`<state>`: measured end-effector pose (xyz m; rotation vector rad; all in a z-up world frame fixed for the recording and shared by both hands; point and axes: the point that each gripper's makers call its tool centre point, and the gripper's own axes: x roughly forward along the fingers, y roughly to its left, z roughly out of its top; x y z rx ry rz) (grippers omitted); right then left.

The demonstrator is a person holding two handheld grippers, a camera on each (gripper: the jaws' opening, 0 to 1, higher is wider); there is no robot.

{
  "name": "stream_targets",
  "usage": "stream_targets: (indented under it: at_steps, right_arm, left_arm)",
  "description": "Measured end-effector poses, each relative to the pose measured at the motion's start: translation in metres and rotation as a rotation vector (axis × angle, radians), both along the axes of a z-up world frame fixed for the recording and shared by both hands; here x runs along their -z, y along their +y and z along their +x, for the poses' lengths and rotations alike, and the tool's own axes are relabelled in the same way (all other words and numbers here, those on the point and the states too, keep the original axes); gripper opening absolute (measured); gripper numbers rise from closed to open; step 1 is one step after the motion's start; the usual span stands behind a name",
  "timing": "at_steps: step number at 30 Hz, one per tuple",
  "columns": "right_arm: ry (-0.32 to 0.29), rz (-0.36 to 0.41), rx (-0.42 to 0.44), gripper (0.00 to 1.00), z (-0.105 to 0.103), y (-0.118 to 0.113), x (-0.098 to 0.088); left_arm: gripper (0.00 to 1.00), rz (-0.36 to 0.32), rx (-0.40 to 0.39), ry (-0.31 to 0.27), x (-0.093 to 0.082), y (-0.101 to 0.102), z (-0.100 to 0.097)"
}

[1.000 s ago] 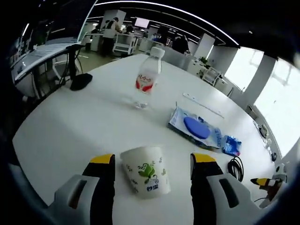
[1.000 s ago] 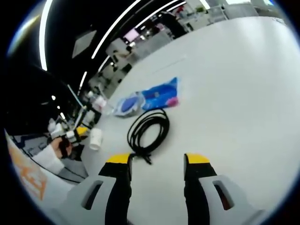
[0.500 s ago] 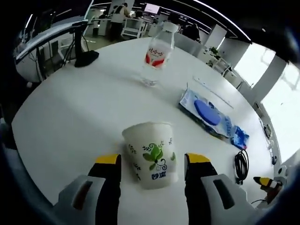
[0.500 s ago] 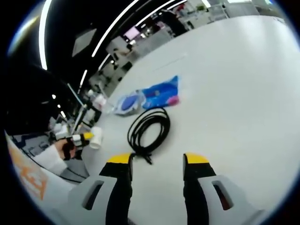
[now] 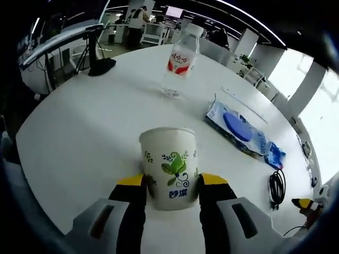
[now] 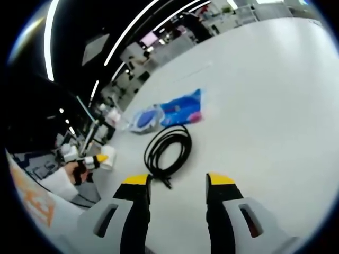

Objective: Arrange the tabletop items into an orderly group along one side of the table until the central work area is clear of visible clutter.

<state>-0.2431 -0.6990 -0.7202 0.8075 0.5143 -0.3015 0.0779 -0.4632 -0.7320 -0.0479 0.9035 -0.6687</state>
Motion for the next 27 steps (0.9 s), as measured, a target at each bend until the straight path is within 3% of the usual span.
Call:
stream_targets:
  at_steps: [3,8,13,17,24,27]
  right_arm:
    - [-0.014,0.006,0.004,0.40,0.002,0.000,-0.002]
    - [-0.034,0.004,-0.006,0.40,0.008,0.001,-0.007]
    - [-0.062,0.001,-0.022,0.40,0.016,0.002,-0.017]
    - [-0.090,0.006,-0.028,0.40,0.022,0.002,-0.025]
    - [-0.163,0.038,-0.043,0.41,0.038,0.005,-0.044]
    - [-0.217,0.074,-0.047,0.41,0.049,0.009,-0.057]
  left_arm:
    - [0.38,-0.081,0.042,-0.042,-0.015,-0.014,-0.005]
    - [0.38,-0.155,0.203,-0.126,-0.036,-0.045,-0.029]
    - [0.38,-0.270,0.346,-0.157,-0.056,-0.079,-0.057]
    - [0.38,-0.251,0.472,-0.193,-0.060,-0.098,-0.077]
    - [0.38,-0.381,0.615,-0.210,-0.087,-0.133,-0.115]
    - [0.38,-0.396,0.687,-0.227,-0.092,-0.142,-0.131]
